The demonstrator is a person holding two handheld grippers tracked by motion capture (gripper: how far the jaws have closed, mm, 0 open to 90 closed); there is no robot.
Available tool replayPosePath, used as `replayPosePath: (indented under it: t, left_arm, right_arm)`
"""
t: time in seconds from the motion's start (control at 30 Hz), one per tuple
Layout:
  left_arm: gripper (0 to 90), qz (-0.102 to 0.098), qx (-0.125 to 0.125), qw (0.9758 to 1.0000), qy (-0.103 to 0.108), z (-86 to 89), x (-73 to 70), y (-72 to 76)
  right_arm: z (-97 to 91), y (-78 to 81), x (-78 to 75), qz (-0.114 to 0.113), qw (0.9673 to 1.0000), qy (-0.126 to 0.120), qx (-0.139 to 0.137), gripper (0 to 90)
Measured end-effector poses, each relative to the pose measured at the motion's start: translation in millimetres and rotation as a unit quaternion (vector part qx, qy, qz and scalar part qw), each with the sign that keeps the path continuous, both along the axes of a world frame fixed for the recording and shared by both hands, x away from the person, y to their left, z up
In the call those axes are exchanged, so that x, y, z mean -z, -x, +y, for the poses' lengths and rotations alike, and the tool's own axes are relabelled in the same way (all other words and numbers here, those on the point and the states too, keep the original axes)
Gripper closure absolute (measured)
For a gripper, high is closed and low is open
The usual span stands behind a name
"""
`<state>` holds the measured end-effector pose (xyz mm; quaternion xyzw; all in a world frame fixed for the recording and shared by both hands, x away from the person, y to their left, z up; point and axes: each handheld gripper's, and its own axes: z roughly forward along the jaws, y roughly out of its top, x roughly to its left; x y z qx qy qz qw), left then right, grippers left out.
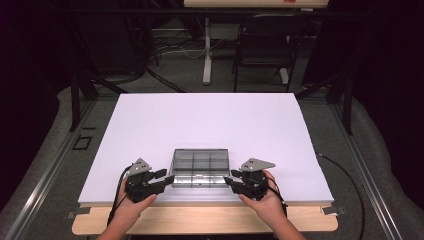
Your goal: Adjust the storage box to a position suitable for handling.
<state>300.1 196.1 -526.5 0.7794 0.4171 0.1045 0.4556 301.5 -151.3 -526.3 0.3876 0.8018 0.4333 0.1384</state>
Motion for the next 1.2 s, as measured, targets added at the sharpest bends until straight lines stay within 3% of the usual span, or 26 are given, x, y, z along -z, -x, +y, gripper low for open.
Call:
replayPosePath:
  t: [0.3,1.2]
  left_arm:
    - [56.7,-0.007,0.003,1.0,-0.001,-0.2,-5.2,-2.8]
    - [60.0,-0.015,0.018,0.9996,-0.013,-5.6,-15.1,-7.6]
  right_arm:
    - [-0.2,-2.5,-5.6,-0.014,0.9998,-0.002,0.011,69.0]
    - [2.8,-4.8,-13.6,-0.025,0.9996,-0.006,0.004,68.9]
